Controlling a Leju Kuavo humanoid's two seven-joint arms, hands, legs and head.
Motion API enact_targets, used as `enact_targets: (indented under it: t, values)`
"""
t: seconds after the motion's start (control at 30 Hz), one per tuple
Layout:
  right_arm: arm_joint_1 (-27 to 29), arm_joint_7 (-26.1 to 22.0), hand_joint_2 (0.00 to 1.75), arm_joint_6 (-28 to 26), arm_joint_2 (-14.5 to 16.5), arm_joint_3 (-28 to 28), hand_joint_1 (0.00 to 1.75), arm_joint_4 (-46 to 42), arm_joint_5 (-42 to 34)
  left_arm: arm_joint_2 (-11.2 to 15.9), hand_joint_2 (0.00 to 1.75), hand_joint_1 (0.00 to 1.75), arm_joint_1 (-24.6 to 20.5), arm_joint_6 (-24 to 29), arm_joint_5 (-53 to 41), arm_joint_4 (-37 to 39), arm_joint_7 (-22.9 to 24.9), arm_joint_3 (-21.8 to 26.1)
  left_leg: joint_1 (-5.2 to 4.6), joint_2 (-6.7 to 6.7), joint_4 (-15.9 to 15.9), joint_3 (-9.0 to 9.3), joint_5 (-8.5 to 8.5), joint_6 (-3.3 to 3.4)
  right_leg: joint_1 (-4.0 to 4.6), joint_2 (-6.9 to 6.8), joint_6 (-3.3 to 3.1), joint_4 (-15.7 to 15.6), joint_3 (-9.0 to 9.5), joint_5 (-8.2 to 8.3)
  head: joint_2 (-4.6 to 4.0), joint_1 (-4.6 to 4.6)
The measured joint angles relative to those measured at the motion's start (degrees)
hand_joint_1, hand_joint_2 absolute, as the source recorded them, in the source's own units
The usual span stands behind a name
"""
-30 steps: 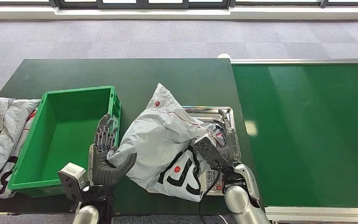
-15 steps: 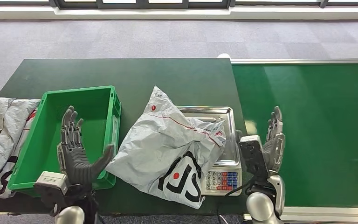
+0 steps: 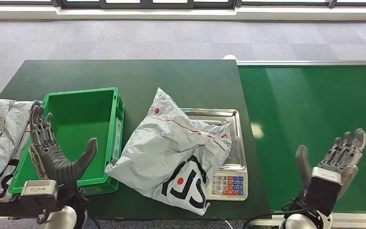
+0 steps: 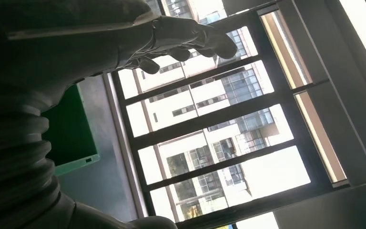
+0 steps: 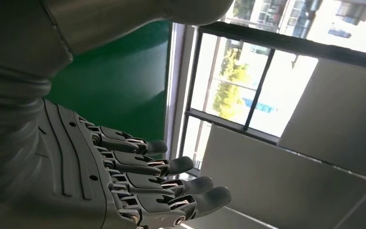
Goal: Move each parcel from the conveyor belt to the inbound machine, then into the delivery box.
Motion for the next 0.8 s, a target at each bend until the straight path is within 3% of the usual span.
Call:
enact_targets:
  t: [0.13, 0.27, 0.33, 0.8]
  values:
    - [4.2, -5.4, 1.75, -0.3, 0.2, -2.0, 0.0, -3.7, -5.8, 1.5, 1.75, 0.0, -2.9, -3.3, -10.3, 1.1, 8.0, -1.0, -0.01, 0.11, 0.0, 0.04, -0.1, -0.07, -0.02, 0.13, -0.01, 0.0, -0.07, -0.01, 0.0, -0.01]
    - [5.4, -6.0, 1.75, 1.9, 1.6, -2.4, 0.0, -5.7, -4.5, 2.5, 1.75, 0.0, -8.1, -10.8, -27.0, 7.1, 20.5, -5.5, -0.01, 0.14, 0.0, 0.07, -0.03, -0.08, -0.01, 0.14, -0.06, 0.0, -0.04, 0.05, 0.0, -0.01]
    - [5.1, -5.5, 1.75, 3.1, 2.3, -2.4, 0.0, -5.9, -3.3, 2.5, 1.75, 0.0, -10.4, -13.2, -31.7, 10.6, 23.8, -8.2, -0.01, 0.2, 0.0, 0.07, 0.04, -0.09, -0.01, 0.18, -0.08, 0.0, -0.04, 0.14, 0.0, 0.0]
    - [3.8, -6.1, 1.75, 2.8, 4.0, -2.8, 0.0, -6.9, -4.7, 0.7, 1.75, 0.0, -22.9, -22.2, -38.6, 29.6, 29.4, -17.7, -0.03, 0.21, 0.0, 0.04, 0.09, -0.06, -0.04, 0.23, -0.04, 0.0, -0.07, 0.21, 0.0, 0.0]
